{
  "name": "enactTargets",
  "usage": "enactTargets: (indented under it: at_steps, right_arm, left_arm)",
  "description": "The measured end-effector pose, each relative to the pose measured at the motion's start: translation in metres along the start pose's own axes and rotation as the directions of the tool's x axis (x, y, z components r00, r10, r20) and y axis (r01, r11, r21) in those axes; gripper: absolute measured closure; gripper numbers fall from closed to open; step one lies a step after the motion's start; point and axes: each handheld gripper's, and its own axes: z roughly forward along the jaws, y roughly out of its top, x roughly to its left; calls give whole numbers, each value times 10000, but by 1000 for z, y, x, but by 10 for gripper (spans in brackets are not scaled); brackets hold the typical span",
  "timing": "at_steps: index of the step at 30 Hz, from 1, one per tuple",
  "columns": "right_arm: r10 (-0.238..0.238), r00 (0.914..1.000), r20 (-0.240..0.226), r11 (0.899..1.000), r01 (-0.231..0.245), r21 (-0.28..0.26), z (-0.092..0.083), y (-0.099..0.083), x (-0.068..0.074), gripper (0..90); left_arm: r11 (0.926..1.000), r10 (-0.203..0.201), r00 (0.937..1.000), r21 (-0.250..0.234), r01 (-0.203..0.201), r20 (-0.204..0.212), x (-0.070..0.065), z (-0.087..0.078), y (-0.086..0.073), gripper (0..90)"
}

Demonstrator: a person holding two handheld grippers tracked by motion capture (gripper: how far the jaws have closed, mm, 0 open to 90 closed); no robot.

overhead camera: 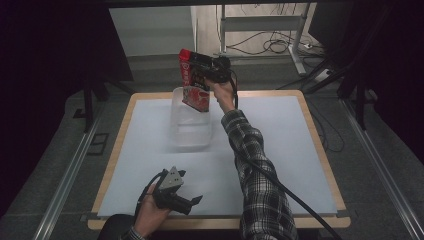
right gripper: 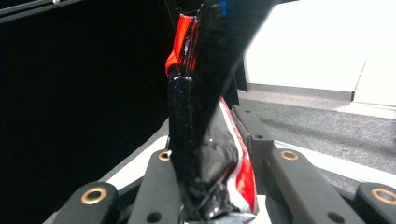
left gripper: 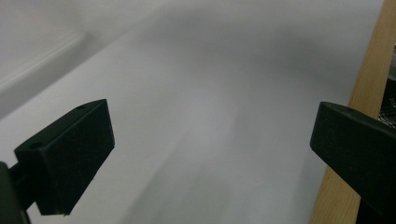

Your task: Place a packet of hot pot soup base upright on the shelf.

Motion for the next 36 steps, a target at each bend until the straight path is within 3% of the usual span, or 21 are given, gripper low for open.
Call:
enactTargets:
  at_steps: [10, 13, 17, 21, 22, 26, 28, 32, 36]
  right_arm:
    - [-140, 9999, -85, 9985, 144, 522, 9, -30, 2, 717]
    - [-42, 9999, -102, 9993, 46, 382, 5, -37, -1, 709]
    - [-636, 9980, -61, 9954, 638, 710, 0, -38, -1, 692]
    - [-847, 9963, 130, 9934, 834, 791, -2, -38, 5, 583]
    - [-911, 9957, 149, 9924, 895, 850, -3, -37, 6, 529]
    - [-1339, 9907, 251, 9871, 1311, 913, -5, -36, 7, 449]
    - [-1207, 9924, 223, 9876, 1178, 1035, -9, -34, 5, 402]
    - [-753, 9971, 73, 9905, 739, 1160, -13, -32, 3, 365]
    - [-946, 9954, 127, 9860, 919, 1389, -17, -33, 3, 322]
  left_arm:
    - [9999, 66, 10000, 119, -66, 26, 0, 1, 0, 0]
    - [9999, 54, 10000, 133, -55, 42, 0, 1, 0, 0]
    - [9998, 90, 9999, 167, -91, 87, -1, 3, 0, 0]
    - [9999, 129, 9999, 44, -130, 65, -1, 2, 0, 2]
    - [9999, 64, 10000, -87, -63, 63, -1, 2, 0, 9]
    - [9990, -209, 9997, -406, 213, 95, 3, -1, -1, 10]
    - [9974, -455, 9987, -543, 468, 247, 6, -2, -2, 10]
    - [9975, -439, 9988, -546, 450, 219, 5, -1, -2, 9]
    - [9971, -338, 9991, -673, 356, 275, 4, -2, -2, 7]
